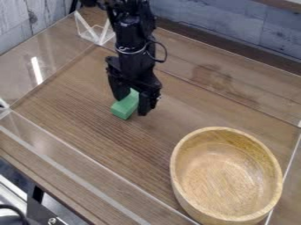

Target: Put green stick into wooden bowl

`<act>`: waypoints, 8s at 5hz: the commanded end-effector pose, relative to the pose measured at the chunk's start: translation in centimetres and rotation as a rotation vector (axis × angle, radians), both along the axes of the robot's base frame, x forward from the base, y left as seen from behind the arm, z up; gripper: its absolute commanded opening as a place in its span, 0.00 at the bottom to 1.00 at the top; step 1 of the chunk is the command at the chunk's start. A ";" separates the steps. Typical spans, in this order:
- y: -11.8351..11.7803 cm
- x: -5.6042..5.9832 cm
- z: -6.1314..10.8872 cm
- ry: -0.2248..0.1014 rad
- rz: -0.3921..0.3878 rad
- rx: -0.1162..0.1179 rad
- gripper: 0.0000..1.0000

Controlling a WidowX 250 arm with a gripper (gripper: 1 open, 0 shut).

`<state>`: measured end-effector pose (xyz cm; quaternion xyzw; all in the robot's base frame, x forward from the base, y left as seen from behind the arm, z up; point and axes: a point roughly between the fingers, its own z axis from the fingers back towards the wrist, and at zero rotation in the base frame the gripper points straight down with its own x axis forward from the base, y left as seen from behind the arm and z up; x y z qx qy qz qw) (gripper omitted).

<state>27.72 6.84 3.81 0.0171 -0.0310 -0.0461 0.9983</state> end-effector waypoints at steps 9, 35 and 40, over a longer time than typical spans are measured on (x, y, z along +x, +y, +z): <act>-1.7 1.5 2.4 -0.041 0.046 -0.020 0.00; -0.5 -1.1 0.2 0.000 0.106 -0.007 0.00; -1.5 -1.0 0.2 0.005 0.154 -0.049 0.00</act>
